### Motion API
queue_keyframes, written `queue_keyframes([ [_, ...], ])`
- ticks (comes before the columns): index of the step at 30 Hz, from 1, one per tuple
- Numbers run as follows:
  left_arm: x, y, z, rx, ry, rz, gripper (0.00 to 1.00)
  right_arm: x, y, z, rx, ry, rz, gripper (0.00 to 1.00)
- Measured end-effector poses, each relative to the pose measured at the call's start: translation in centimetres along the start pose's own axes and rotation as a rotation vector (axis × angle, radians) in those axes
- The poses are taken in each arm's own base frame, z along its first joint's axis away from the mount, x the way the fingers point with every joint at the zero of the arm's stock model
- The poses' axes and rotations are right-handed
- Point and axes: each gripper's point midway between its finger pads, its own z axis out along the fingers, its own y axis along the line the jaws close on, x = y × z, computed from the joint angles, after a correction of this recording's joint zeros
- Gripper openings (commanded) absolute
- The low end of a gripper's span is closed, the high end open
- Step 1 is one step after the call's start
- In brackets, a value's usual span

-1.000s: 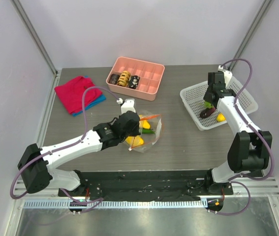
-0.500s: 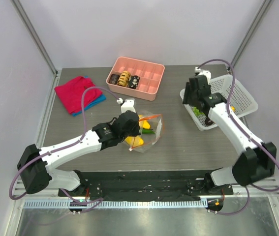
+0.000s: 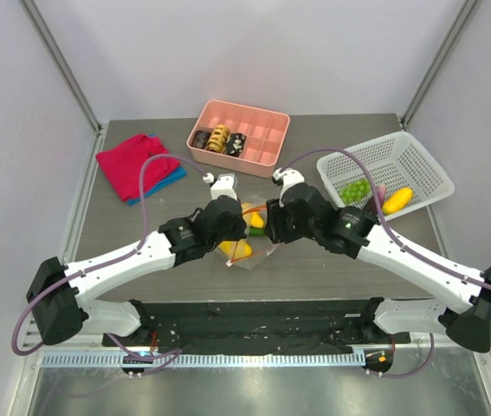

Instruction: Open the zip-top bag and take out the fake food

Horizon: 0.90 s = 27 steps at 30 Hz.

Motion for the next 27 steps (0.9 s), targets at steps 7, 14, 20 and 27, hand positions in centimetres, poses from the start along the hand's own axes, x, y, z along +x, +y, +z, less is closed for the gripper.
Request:
queue_keyframes([
  [7, 0.2, -0.5, 0.2, 0.02, 0.008, -0.013, 0.0, 1.8, 0.2, 4.8, 0.03, 0.027, 0.075, 0.24],
  [14, 1.2, -1.3, 0.8, 0.033, 0.031, -0.018, 0.0, 3.2, -0.5, 8.7, 0.109, -0.006, 0.326, 0.25],
  [20, 2.7, -1.8, 1.5, 0.038, 0.064, 0.003, 0.0, 1.2, -1.4, 9.8, 0.135, -0.116, 0.571, 0.27],
  [27, 2.5, -2.4, 1.5, 0.056, 0.06, -0.016, 0.0, 1.7, -2.7, 11.0, 0.144, -0.162, 0.72, 0.28],
])
